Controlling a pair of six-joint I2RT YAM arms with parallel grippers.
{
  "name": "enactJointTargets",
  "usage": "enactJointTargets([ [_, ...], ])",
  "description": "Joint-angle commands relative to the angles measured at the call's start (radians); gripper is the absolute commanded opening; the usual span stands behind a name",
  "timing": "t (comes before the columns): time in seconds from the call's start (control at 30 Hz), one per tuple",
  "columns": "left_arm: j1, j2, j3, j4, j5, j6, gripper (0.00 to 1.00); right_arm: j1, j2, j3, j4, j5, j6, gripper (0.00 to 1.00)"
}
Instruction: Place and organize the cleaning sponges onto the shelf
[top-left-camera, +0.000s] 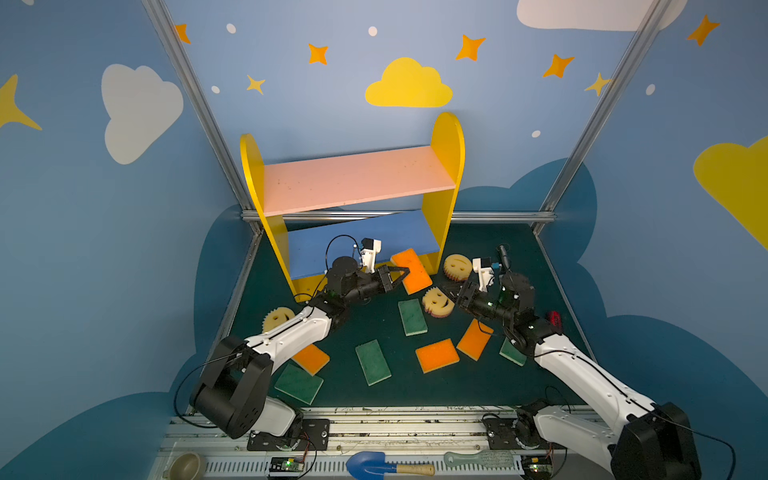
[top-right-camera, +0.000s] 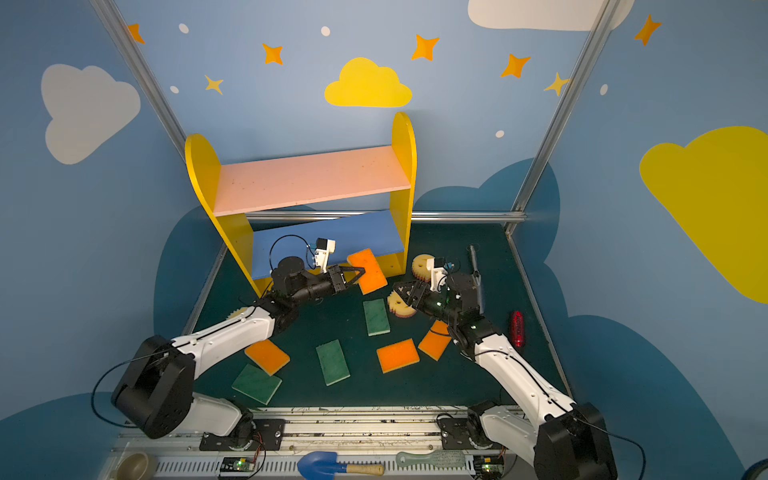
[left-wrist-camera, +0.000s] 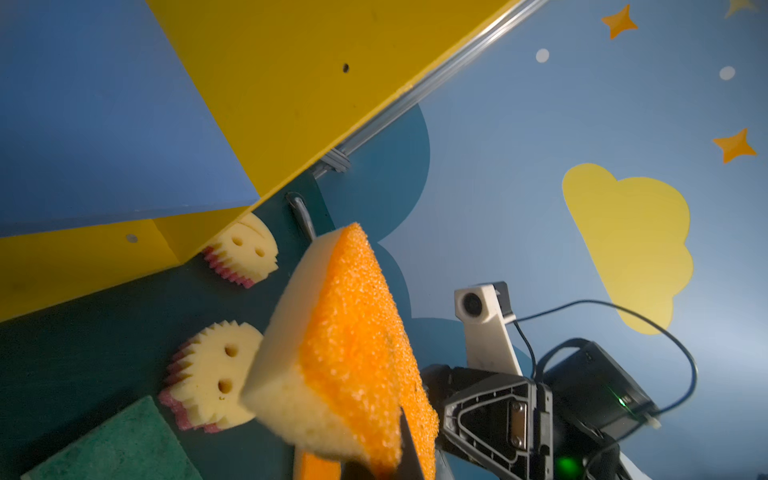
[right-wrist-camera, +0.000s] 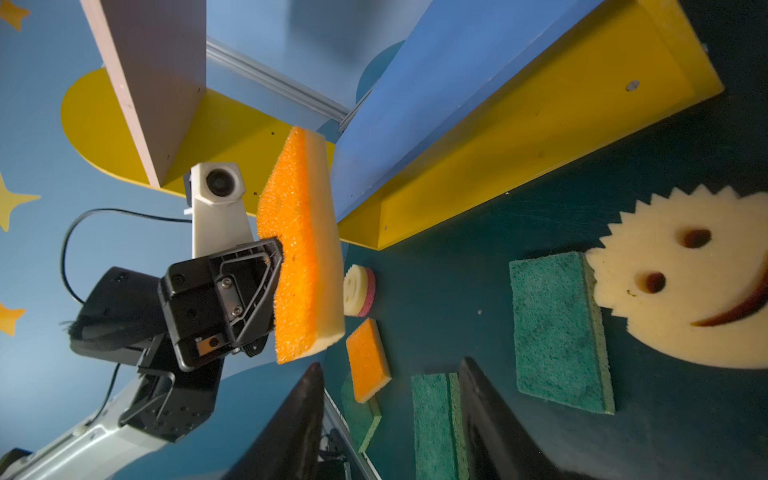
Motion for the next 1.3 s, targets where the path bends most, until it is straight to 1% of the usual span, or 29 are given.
enactJointTargets([
  [0.0,0.002,-0.039,0.052,-0.079,0.094,0.038,0.03,-0.004,0.025,0.089,-0.015,-0.111,-0.066,0.59],
  [0.1,0.001,-0.053,0.070,-0.094,0.126,0.036,0.03,-0.005,0.044,0.133,-0.017,-0.194,-0.081,0.63],
  [0.23,0.002,-0.068,0.083,-0.120,0.139,0.047,0.03,-0.002,0.059,0.189,-0.056,-0.269,-0.119,0.61],
  [0.37,0.002,-0.061,0.088,-0.094,0.132,0.034,0.03,-0.003,0.078,0.229,-0.097,-0.315,-0.133,0.52],
  [0.5,0.007,-0.044,0.112,-0.085,0.139,0.029,0.03,-0.002,0.082,0.241,-0.114,-0.324,-0.134,0.40],
  [0.57,0.009,-0.041,0.122,-0.093,0.139,0.031,0.03,-0.003,0.081,0.239,-0.115,-0.322,-0.136,0.37],
  [0.67,0.013,-0.044,0.125,-0.102,0.131,0.038,0.03,-0.002,0.085,0.236,-0.109,-0.324,-0.139,0.38],
  [0.8,0.019,-0.051,0.129,-0.104,0.137,0.039,0.03,-0.002,0.100,0.238,-0.108,-0.323,-0.145,0.51],
  [0.87,0.022,-0.057,0.129,-0.106,0.135,0.039,0.03,-0.002,0.111,0.242,-0.102,-0.329,-0.141,0.52],
  [0.9,0.023,-0.058,0.130,-0.106,0.136,0.039,0.03,-0.003,0.117,0.245,-0.099,-0.333,-0.139,0.50],
  [0.93,0.023,-0.058,0.132,-0.106,0.138,0.039,0.03,-0.002,0.122,0.250,-0.098,-0.338,-0.137,0.46],
  [1.07,0.023,-0.055,0.137,-0.106,0.144,0.038,0.03,-0.002,0.139,0.271,-0.099,-0.348,-0.130,0.26],
  [1.17,0.024,-0.053,0.140,-0.111,0.147,0.040,0.03,-0.002,0.146,0.281,-0.101,-0.351,-0.127,0.15],
  [1.27,0.025,-0.058,0.139,-0.116,0.147,0.044,0.06,-0.002,0.149,0.286,-0.100,-0.350,-0.125,0.09],
])
